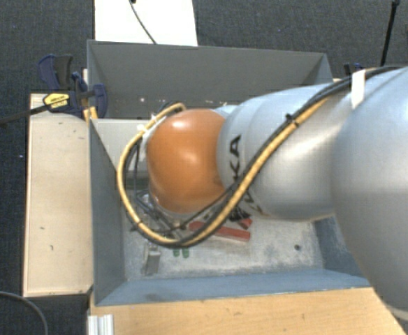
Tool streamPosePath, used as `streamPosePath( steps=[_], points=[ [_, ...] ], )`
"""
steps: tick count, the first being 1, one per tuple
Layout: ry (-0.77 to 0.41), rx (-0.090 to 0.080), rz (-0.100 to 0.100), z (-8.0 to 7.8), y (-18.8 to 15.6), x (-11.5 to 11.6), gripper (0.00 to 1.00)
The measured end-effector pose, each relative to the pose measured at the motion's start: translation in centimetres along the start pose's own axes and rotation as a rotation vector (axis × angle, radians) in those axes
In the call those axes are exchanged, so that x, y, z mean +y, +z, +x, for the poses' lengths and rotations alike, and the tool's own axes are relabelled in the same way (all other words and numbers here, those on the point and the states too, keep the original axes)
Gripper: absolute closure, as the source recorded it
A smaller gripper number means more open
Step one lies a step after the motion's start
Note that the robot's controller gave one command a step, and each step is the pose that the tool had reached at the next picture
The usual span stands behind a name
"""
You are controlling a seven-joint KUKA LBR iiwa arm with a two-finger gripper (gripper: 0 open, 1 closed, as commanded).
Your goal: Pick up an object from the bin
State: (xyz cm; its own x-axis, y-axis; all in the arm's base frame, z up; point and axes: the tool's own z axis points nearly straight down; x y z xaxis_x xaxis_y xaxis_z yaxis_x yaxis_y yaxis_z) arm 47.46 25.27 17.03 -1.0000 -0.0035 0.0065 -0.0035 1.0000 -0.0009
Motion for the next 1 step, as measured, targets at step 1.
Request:
streamPosePath(
  steps=[1],
  points=[
    [0.011, -0.003, 0.003, -4.2, 10.35, -12.54, 0.0]
  ],
)
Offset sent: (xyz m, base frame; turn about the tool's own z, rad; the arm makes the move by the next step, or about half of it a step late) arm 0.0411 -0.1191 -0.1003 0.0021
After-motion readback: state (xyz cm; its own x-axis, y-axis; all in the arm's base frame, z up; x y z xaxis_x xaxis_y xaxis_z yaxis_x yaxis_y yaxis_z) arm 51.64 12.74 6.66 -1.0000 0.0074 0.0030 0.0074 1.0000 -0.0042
